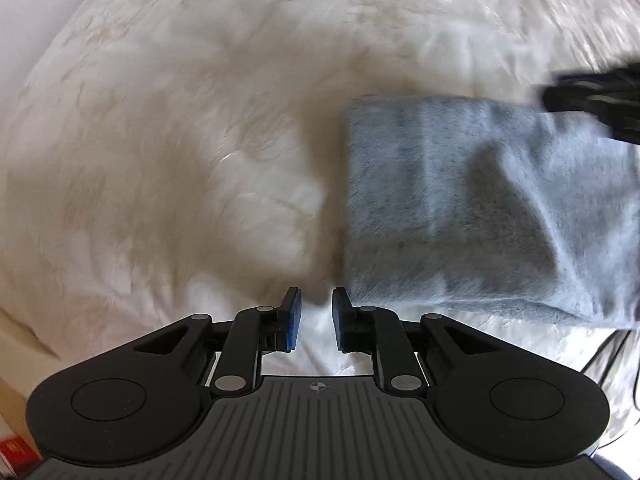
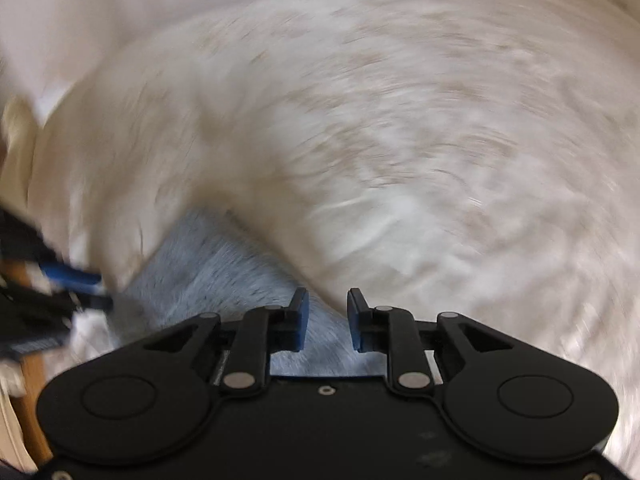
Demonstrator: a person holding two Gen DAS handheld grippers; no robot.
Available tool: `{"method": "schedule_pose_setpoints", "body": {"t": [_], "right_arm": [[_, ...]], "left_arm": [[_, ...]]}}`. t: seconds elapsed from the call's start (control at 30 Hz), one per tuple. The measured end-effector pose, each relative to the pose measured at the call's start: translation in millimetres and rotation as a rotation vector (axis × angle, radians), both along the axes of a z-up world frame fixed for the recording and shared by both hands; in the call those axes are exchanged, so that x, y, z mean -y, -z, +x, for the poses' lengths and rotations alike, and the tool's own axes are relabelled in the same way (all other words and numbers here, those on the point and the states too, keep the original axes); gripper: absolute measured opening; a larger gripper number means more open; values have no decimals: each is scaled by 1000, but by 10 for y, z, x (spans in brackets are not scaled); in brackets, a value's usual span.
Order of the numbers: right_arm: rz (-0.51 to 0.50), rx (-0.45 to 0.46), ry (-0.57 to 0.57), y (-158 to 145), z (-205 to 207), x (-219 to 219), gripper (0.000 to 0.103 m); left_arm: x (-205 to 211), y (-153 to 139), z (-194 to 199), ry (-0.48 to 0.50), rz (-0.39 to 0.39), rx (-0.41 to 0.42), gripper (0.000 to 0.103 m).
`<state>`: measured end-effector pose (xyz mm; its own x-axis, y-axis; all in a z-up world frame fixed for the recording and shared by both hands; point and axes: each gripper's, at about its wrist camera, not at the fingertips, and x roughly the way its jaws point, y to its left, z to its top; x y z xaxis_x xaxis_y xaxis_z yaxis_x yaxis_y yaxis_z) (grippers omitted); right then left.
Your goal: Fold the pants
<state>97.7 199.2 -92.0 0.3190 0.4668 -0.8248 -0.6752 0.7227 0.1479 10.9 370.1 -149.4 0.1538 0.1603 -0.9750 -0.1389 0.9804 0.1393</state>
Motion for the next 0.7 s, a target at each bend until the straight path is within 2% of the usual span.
{"method": "schedule_pose_setpoints", "body": {"t": [0.07,0.13,0.2,0.27,0.37,0.43,0.57,0.7], "right_arm": [[37,-9,115,-122,-123,321,23],[57,-25,252,-209,-311,704,24],[59,-37,389,-245,-564,1084,26],[47,-62,538,-223,-845,1477,28],[23,-117,751,-125,-1229,1976,29],[-7,-150,888,-32,-1470,2281,29],[14,-225,1146,128,-1835,2777,32],[66,-244,1322,236,-2043,3089,34]], "left_arm": [[-51,-133,-36,-31,-1,52,17],[-7,-305,-39,-20,21,124,17],[114,-454,8,20,11,196,17],[275,-504,97,79,-27,232,17],[592,-420,214,194,-76,216,17],[776,-278,248,277,-93,177,17],[933,146,150,387,9,26,17],[946,249,28,429,46,19,17]]}}
